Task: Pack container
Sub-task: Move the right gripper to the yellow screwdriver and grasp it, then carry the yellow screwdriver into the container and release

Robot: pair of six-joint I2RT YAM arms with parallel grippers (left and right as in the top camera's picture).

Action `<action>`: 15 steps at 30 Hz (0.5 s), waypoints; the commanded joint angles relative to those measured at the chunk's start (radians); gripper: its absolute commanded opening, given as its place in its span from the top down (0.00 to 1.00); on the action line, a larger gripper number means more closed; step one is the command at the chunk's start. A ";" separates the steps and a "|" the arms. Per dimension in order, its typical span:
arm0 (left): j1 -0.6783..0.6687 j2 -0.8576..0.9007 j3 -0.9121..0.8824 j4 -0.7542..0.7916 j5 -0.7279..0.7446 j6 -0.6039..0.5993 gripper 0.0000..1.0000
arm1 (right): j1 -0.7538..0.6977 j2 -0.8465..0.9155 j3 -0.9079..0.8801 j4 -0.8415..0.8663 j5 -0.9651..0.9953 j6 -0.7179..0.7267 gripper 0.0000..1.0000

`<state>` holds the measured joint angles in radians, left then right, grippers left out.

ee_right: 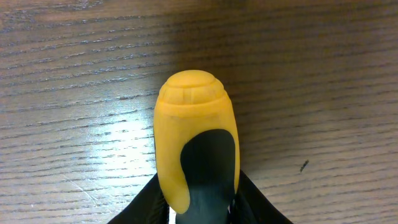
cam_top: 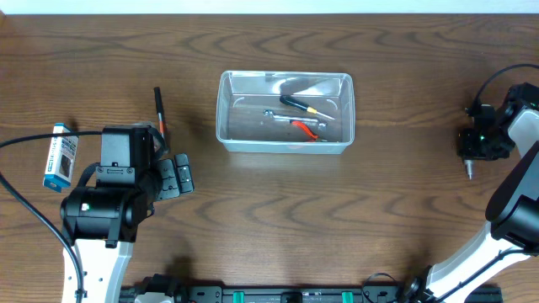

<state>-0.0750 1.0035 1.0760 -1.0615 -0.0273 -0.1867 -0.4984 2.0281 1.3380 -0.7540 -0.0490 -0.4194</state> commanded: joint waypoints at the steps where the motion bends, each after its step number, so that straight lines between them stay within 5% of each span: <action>1: -0.005 -0.001 0.013 0.001 -0.011 -0.007 0.02 | -0.008 0.031 0.004 -0.001 0.010 0.004 0.78; 15: -0.005 -0.001 0.013 0.001 -0.011 -0.007 0.02 | -0.004 0.031 0.004 0.006 -0.065 0.027 0.99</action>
<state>-0.0750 1.0035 1.0760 -1.0615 -0.0273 -0.1867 -0.4999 2.0281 1.3380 -0.7502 -0.0715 -0.4164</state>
